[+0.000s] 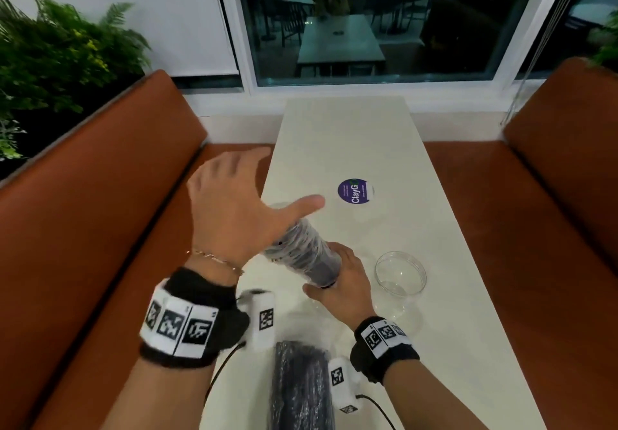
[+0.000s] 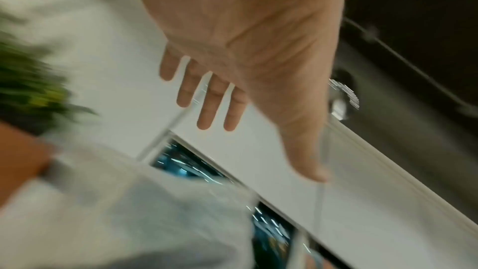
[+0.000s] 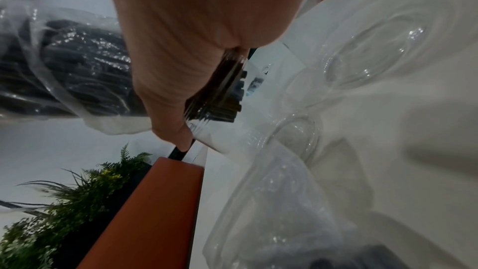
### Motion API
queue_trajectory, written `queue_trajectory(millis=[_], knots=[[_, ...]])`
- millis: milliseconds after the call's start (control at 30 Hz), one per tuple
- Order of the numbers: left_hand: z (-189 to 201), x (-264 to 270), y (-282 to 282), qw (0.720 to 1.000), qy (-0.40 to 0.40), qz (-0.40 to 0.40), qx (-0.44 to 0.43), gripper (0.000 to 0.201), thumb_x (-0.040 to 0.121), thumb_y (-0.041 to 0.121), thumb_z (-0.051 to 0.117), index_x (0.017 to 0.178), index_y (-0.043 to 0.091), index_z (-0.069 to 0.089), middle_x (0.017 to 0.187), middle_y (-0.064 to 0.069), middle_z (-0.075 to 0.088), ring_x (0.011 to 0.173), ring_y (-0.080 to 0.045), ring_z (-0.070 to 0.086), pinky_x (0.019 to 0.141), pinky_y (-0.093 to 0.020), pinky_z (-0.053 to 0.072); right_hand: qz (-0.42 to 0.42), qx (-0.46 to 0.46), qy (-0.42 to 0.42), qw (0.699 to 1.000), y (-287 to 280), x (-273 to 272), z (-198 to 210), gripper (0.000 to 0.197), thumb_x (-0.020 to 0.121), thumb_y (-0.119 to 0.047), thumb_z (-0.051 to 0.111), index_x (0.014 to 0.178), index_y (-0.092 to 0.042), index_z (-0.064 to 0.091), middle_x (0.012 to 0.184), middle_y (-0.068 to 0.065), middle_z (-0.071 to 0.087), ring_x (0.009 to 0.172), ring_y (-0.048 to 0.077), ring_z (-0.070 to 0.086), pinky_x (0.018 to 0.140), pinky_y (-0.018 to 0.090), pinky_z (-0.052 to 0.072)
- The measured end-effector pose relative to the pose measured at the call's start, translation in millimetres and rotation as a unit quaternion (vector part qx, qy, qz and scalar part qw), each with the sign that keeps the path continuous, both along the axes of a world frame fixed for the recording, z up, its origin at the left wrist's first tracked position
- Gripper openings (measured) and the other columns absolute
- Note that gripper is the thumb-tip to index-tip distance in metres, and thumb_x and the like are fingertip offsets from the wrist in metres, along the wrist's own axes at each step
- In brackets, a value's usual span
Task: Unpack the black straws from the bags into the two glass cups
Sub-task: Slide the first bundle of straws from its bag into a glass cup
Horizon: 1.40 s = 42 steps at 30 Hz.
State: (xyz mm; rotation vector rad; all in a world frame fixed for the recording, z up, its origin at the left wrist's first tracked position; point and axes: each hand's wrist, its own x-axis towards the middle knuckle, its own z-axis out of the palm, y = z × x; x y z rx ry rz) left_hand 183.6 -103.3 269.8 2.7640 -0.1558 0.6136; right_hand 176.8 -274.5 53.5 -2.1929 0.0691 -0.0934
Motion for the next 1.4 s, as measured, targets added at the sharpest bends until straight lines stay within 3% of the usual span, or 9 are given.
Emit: queue_trajectory(millis=[67,133,300,533,900,1033,1167,1267,1400], knots=[[-17,-13,25,0.99,0.077,0.005,-0.117,0.115,0.051,0.101,0.064,0.147,0.041,0.048,0.143,0.003,0.058,0.132,-0.02,0.054,0.111,-0.048,0.048,-0.001,0.007,-0.004,1.0,0,0,-1,0.088,0.06,-0.038,0.095,0.139,-0.026,0.056,0.139,-0.011,0.059,0.122,0.014,0.056,0.103,0.033,0.051],[-46,-13,27,0.982,0.137,-0.033,-0.127,0.106,0.054,0.099,0.063,0.144,0.042,0.055,0.135,0.009,0.062,0.123,-0.012,0.057,0.107,-0.041,0.052,-0.005,0.012,-0.013,1.0,0,0,-3,0.09,0.059,-0.036,0.095,0.14,-0.025,0.056,0.138,-0.009,0.06,0.122,0.015,0.057,0.103,0.035,0.052],[-74,6,-7,0.989,-0.043,-0.047,-0.137,0.042,0.087,0.058,0.072,0.089,0.018,0.085,0.091,0.002,0.07,0.087,-0.016,0.059,0.071,-0.026,0.051,-0.014,0.06,0.022,0.998,-1,1,-3,0.108,0.053,-0.039,0.099,0.146,-0.035,0.044,0.138,-0.01,0.061,0.125,0.016,0.058,0.104,0.037,0.054],[-38,31,-42,0.985,-0.12,-0.065,-0.108,0.047,0.082,0.064,0.074,0.081,0.017,0.083,0.081,0.002,0.069,0.076,-0.005,0.05,0.059,-0.022,0.047,-0.017,0.088,0.024,0.996,-4,1,-3,0.113,0.048,-0.042,0.101,0.143,-0.031,0.04,0.129,-0.008,0.065,0.115,0.018,0.066,0.096,0.038,0.059],[0,26,-46,0.979,-0.172,-0.049,-0.096,0.047,0.089,0.065,0.069,0.082,0.021,0.081,0.078,0.003,0.069,0.064,-0.014,0.059,0.057,-0.026,0.044,-0.01,0.103,0.049,0.993,-4,-1,1,0.106,0.041,-0.049,0.096,0.132,-0.033,0.044,0.123,-0.008,0.07,0.112,0.021,0.07,0.095,0.043,0.061],[33,20,-22,0.959,-0.225,0.014,-0.171,0.052,0.09,0.066,0.066,0.079,0.017,0.076,0.075,0.003,0.068,0.067,-0.011,0.053,0.065,-0.024,0.037,-0.006,0.102,0.043,0.994,-5,-1,3,0.105,0.038,-0.05,0.097,0.126,-0.036,0.043,0.119,-0.007,0.071,0.109,0.02,0.07,0.095,0.048,0.06],[50,8,19,0.943,-0.228,0.116,-0.213,0.059,0.095,0.067,0.058,0.063,0.018,0.053,0.062,0.006,0.048,0.061,-0.016,0.044,0.063,-0.026,0.026,0.002,0.13,0.047,0.99,-10,-2,7,0.123,0.042,-0.027,0.105,0.147,-0.025,0.041,0.13,-0.01,0.066,0.121,0.015,0.064,0.109,0.044,0.054],[32,3,67,0.89,-0.198,0.161,-0.378,0.066,0.091,0.069,0.059,0.056,0.017,0.038,0.059,0.0,0.038,0.062,-0.021,0.037,0.062,-0.04,0.03,0.024,0.122,0.069,0.99,-16,-7,15,0.138,0.045,-0.025,0.103,0.159,-0.028,0.025,0.145,-0.009,0.057,0.134,0.016,0.058,0.117,0.044,0.049],[-4,-34,99,0.789,-0.092,0.179,-0.58,0.042,0.089,0.06,0.066,0.066,0.025,0.056,0.066,0.002,0.045,0.063,-0.022,0.04,0.064,-0.042,0.037,0.041,0.029,0.13,0.99,-27,-18,45,0.169,0.041,-0.049,0.099,0.164,-0.033,-0.016,0.176,0.001,0.016,0.162,0.024,0.022,0.13,0.048,0.03]])
